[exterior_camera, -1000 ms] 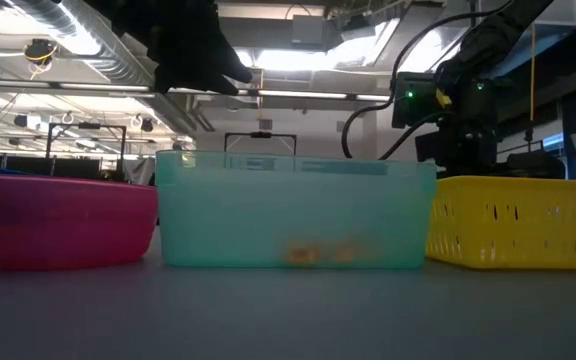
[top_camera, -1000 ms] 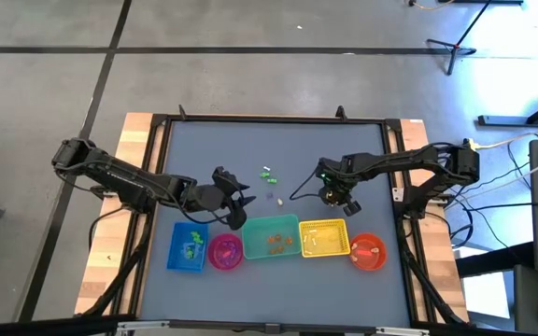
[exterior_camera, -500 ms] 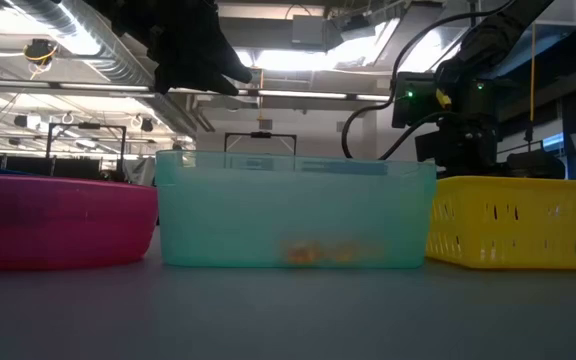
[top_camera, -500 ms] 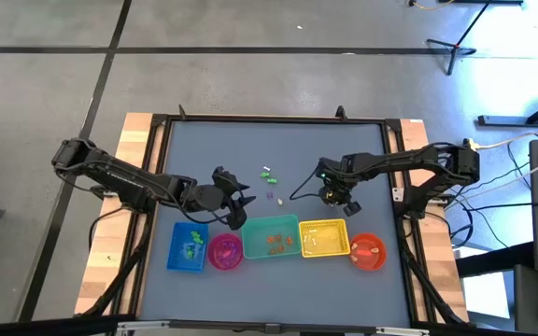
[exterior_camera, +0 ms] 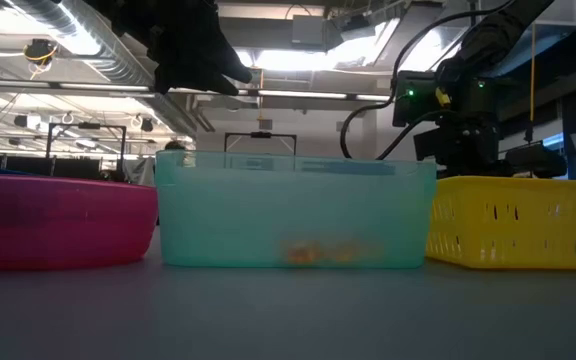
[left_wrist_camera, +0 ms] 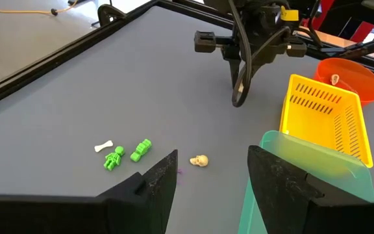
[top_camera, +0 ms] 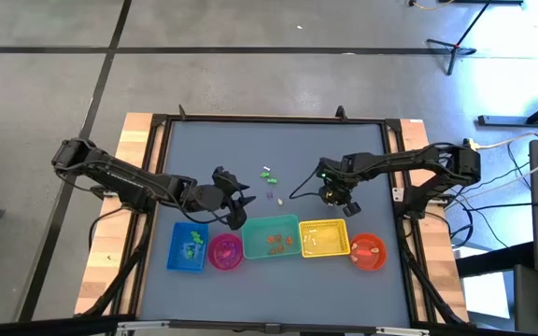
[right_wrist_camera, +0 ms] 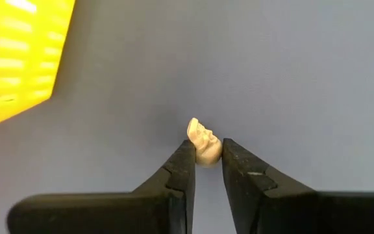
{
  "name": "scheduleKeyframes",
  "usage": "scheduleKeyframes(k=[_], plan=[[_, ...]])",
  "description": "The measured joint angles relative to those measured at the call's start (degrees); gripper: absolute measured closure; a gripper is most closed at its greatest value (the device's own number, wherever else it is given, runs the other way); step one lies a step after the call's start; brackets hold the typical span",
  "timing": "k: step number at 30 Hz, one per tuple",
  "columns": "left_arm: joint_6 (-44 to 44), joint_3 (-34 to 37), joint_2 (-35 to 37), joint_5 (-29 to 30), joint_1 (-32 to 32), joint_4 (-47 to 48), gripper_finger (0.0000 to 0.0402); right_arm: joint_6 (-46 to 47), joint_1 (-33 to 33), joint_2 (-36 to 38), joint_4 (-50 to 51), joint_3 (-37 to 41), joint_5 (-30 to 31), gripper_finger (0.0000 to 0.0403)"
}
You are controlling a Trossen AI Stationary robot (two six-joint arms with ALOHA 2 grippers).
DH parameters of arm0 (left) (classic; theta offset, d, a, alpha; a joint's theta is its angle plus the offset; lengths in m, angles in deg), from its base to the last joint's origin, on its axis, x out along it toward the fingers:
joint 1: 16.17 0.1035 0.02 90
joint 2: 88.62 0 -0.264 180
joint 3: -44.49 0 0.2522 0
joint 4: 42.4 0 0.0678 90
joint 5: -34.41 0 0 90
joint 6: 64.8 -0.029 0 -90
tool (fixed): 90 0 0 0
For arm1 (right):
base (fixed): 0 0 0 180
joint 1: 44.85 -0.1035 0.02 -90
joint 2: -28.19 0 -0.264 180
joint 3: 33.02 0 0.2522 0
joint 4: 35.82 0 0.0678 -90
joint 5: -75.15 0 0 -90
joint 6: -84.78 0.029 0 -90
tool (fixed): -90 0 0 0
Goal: Sort Halloween decoration
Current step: Put the white skull toy into the orange bin
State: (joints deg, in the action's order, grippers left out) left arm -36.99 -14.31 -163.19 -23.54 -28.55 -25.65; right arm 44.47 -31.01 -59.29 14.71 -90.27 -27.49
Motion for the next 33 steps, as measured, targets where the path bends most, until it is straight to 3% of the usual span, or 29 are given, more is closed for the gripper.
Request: scheduleKeyframes(k=[14,23,33], plan=[[0.02,0.0,0.0,0.0,-0.01,-0.02,0.023,0.27,0.0,3.79,11.23,-8.78,0.07,0.0338],[0.0,0.0,0.0,0.04,-0.02,-0.04,0.023,10.08,-0.13,9.11,18.7,-10.43,-4.26,0.0338],[0.0,0.0,0.0,0.07,-0.02,-0.07,0.023,19.41,-12.22,14.36,20.9,-10.43,-6.34,0.0338]])
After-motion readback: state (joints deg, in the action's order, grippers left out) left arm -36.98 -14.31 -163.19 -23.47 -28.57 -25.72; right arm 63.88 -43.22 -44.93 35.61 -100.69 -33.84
